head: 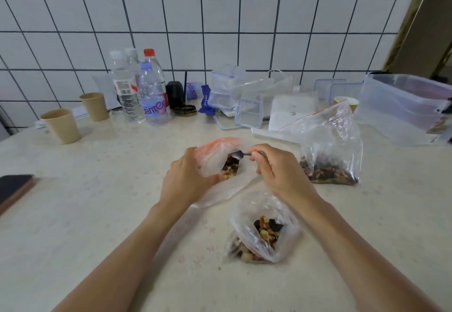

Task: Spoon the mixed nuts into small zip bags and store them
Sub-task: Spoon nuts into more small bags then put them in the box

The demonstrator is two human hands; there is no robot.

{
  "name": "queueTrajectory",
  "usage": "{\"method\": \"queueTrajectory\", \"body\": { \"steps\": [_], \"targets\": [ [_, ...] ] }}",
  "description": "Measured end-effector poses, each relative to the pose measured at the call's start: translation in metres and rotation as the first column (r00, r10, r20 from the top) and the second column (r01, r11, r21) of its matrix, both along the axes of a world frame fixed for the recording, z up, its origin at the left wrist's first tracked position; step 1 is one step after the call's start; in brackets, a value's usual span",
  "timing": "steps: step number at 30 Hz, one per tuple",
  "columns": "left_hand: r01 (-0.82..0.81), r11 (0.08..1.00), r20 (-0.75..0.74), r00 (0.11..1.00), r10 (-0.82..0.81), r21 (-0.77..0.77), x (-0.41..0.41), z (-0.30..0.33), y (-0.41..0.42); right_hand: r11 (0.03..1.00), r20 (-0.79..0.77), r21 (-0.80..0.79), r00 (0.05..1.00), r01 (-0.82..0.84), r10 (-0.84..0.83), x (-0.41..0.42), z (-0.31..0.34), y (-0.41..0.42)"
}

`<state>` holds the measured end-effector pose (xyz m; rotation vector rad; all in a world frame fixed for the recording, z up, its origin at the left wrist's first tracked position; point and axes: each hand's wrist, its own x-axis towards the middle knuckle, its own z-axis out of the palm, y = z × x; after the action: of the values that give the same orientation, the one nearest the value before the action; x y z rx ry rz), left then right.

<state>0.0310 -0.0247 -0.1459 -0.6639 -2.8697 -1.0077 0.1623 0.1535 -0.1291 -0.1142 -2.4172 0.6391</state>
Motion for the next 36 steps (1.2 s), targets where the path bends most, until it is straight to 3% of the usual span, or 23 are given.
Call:
{"method": "queueTrajectory", "body": {
  "steps": [9,17,23,27,36],
  "targets": [
    [0.047,0.999,-0.032,0.998,-0.047,-0.024,0.000,-0.007,0.009,0.985,0.039,0.144,0.994,0.099,-0.106,0.005,0.009,0.002],
    [0.138,0.957,0.072,0.984,-0.162,0.254,0.004,0.012,0.008,0.977,-0.045,-0.188,0.993,0.100,-0.110,0.005,0.001,0.012],
    [0.088,0.908,0.260,0.943,-0.209,0.410,0.008,0.020,0.006,0.988,-0.060,-0.126,0.993,0.092,-0.100,0.008,0.004,0.006],
    [0.113,0.910,0.248,0.942,-0.225,0.398,0.008,0.021,0.006,0.982,-0.135,-0.178,0.986,0.069,-0.093,0.009,0.008,0.005],
    [0.086,0.929,0.211,0.962,-0.171,0.361,0.009,0.023,0.006,0.975,-0.042,-0.183,0.989,0.129,-0.139,0.010,0.009,0.005]
  ]
}}
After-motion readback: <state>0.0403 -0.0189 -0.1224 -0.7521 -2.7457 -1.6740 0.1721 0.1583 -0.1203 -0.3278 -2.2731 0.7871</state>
